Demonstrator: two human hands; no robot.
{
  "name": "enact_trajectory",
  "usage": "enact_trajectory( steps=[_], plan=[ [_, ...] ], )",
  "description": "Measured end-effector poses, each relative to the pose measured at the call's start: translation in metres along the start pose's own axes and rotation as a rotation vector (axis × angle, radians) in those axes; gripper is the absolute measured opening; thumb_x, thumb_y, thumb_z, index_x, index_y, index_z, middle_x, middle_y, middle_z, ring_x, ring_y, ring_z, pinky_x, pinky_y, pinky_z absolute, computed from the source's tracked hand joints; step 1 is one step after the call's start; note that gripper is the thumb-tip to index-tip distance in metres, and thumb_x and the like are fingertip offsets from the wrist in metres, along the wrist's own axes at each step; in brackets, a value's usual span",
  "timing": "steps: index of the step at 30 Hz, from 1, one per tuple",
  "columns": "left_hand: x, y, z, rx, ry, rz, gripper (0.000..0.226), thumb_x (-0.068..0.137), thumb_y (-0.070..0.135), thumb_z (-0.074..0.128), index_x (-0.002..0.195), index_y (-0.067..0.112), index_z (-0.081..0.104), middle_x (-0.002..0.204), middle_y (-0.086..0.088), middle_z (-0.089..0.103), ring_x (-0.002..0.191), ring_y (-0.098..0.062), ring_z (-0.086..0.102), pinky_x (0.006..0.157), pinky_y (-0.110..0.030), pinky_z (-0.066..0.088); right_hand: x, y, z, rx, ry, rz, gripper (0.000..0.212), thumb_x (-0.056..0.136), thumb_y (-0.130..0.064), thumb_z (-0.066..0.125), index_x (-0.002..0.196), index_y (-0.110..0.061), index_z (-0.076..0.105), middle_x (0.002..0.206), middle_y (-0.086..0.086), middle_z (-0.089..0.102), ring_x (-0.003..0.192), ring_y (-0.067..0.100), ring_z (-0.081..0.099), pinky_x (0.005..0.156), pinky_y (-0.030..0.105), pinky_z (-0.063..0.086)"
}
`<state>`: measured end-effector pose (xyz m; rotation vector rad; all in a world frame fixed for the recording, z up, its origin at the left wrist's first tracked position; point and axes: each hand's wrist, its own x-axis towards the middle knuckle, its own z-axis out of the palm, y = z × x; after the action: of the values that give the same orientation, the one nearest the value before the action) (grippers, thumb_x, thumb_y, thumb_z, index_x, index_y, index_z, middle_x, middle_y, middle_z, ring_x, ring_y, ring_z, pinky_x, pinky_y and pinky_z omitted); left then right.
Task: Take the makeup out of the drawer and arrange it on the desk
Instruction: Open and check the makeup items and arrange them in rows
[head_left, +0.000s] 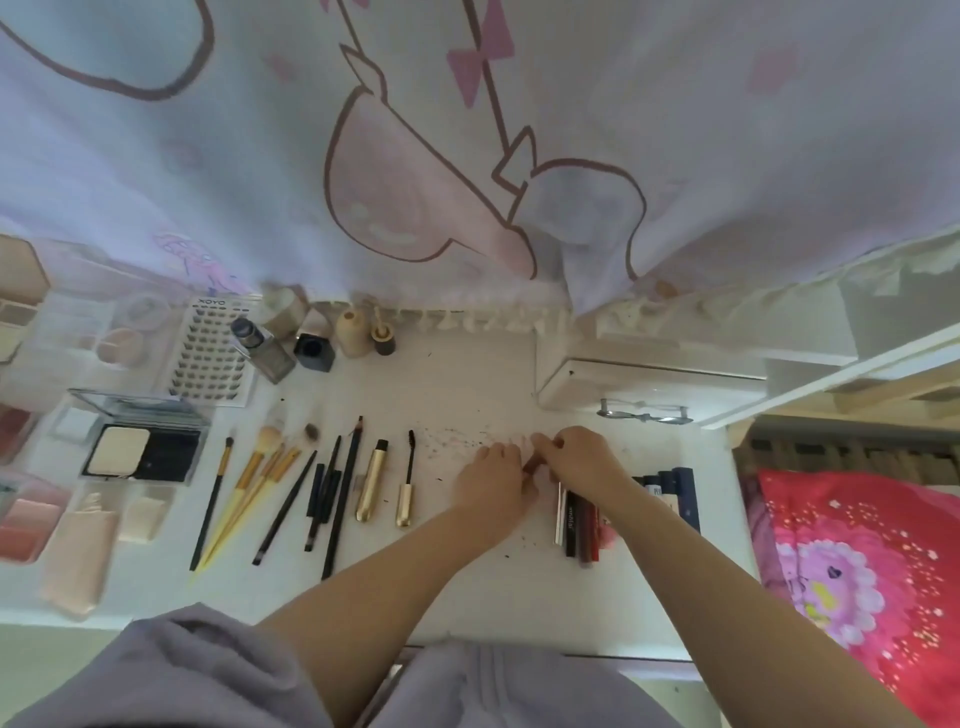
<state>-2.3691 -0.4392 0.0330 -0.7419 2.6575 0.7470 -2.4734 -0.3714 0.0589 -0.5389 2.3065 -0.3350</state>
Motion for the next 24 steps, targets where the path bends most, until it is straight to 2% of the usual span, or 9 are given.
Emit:
enact_trajectory(
  steps=[3, 5, 7, 9, 11, 14, 17, 21, 24],
  plan=[
    [-0.016, -0.021, -0.019, -0.022, 0.057, 0.103, 0.029, 0.099, 0.028, 0.034, 0.115, 0.007, 0.047, 0.113, -0.008, 0.053, 0.104, -0.024, 0.051, 0.077, -0.033, 0.042, -0.015, -0.017, -0.013, 0.178, -0.09, -0.021, 0.043, 0.095, -0.043, 0.046, 0.073, -0.01, 0.064, 0.055, -0.002, 0.054, 0.045, 0.01, 0.046, 0.046, 0.019, 0.035],
    [-0.028, -0.038, -0.037, -0.105, 0.056, 0.131, 0.027, 0.101, 0.031, 0.033, 0.112, 0.01, 0.045, 0.099, -0.006, 0.057, 0.085, -0.024, 0.056, 0.068, -0.034, 0.042, -0.027, -0.03, -0.022, 0.274, -0.175, -0.032, 0.038, 0.095, -0.04, 0.049, 0.076, -0.009, 0.063, 0.053, -0.003, 0.05, 0.039, 0.008, 0.04, 0.04, 0.017, 0.031],
    [-0.04, -0.052, -0.058, -0.146, 0.06, 0.165, 0.027, 0.101, 0.036, 0.033, 0.11, 0.014, 0.045, 0.084, 0.001, 0.054, 0.07, -0.019, 0.051, 0.061, -0.032, 0.038, -0.041, -0.046, -0.029, 0.326, -0.239, -0.048, 0.033, 0.095, -0.035, 0.049, 0.08, -0.009, 0.062, 0.052, -0.004, 0.046, 0.036, 0.006, 0.035, 0.038, 0.016, 0.027],
    [-0.052, -0.063, -0.078, -0.148, 0.082, 0.213, 0.028, 0.101, 0.037, 0.032, 0.106, 0.015, 0.048, 0.077, 0.007, 0.047, 0.069, -0.016, 0.048, 0.061, -0.031, 0.037, -0.057, -0.063, -0.035, 0.369, -0.283, -0.075, 0.032, 0.095, -0.034, 0.046, 0.081, -0.009, 0.061, 0.051, -0.003, 0.044, 0.036, 0.006, 0.031, 0.037, 0.016, 0.024],
    [-0.063, -0.071, -0.097, -0.136, 0.117, 0.254, 0.028, 0.1, 0.039, 0.032, 0.103, 0.018, 0.05, 0.073, 0.01, 0.044, 0.068, -0.013, 0.048, 0.062, -0.028, 0.037, -0.071, -0.078, -0.038, 0.387, -0.311, -0.134, 0.041, 0.097, -0.041, 0.042, 0.081, -0.009, 0.062, 0.047, -0.004, 0.044, 0.035, 0.007, 0.03, 0.038, 0.016, 0.024],
    [-0.075, -0.083, -0.119, -0.069, 0.146, 0.291, 0.026, 0.1, 0.037, 0.032, 0.103, 0.019, 0.051, 0.073, 0.011, 0.042, 0.067, -0.011, 0.045, 0.063, -0.025, 0.034, -0.088, -0.096, -0.035, 0.359, -0.287, -0.231, 0.049, 0.098, -0.047, 0.04, 0.078, -0.008, 0.063, 0.043, -0.005, 0.043, 0.035, 0.008, 0.031, 0.04, 0.017, 0.026],
    [-0.083, -0.092, -0.134, -0.077, 0.17, 0.318, 0.029, 0.1, 0.036, 0.032, 0.101, 0.016, 0.053, 0.068, 0.009, 0.042, 0.064, -0.013, 0.044, 0.059, -0.025, 0.032, -0.097, -0.107, -0.032, 0.409, -0.242, -0.321, 0.038, 0.098, -0.036, 0.045, 0.079, -0.008, 0.061, 0.047, -0.006, 0.044, 0.039, 0.007, 0.033, 0.042, 0.016, 0.028],
    [-0.091, -0.103, -0.146, -0.085, 0.179, 0.329, 0.029, 0.1, 0.037, 0.034, 0.101, 0.017, 0.055, 0.066, 0.011, 0.044, 0.061, -0.011, 0.043, 0.054, -0.023, 0.032, -0.106, -0.114, -0.03, 0.362, -0.228, -0.438, 0.018, 0.097, -0.025, 0.051, 0.091, -0.013, 0.062, 0.064, -0.006, 0.058, 0.055, 0.005, 0.05, 0.049, 0.017, 0.04],
    [-0.096, -0.108, -0.151, -0.067, 0.181, 0.346, 0.028, 0.1, 0.037, 0.034, 0.103, 0.019, 0.055, 0.069, 0.011, 0.045, 0.065, -0.011, 0.046, 0.058, -0.025, 0.035, -0.109, -0.12, -0.029, 0.325, -0.235, -0.398, 0.038, 0.097, -0.043, 0.045, 0.094, -0.011, 0.066, 0.06, -0.008, 0.058, 0.052, 0.004, 0.05, 0.049, 0.016, 0.038]
  ],
)
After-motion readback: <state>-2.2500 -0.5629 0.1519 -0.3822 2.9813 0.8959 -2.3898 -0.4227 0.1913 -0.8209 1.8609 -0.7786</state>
